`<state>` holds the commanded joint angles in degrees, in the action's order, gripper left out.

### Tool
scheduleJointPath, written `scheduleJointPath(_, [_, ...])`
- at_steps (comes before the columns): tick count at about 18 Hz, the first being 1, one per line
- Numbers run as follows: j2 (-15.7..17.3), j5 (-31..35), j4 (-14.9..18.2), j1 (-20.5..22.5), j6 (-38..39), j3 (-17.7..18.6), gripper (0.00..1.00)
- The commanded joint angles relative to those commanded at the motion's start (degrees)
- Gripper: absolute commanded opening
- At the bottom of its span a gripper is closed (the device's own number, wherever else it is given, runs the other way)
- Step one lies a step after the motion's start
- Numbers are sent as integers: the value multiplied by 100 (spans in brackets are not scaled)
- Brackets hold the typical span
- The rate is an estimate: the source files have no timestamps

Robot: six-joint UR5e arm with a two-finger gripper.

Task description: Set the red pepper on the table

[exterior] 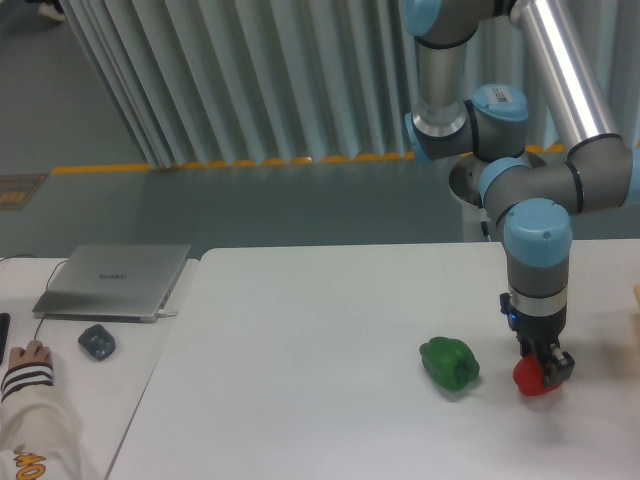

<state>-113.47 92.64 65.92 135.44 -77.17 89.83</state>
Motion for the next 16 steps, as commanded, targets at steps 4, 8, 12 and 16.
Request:
scheduleJointPath(4, [-9, 9, -9, -9, 17, 9, 100])
scheduleJointPath(8, [9, 96, -26, -26, 18, -53, 100])
scheduleJointPath(12, [-26, 158, -17, -105, 18, -123, 100])
scheduleJointPath(16, [9, 132, -26, -105, -26, -158, 100])
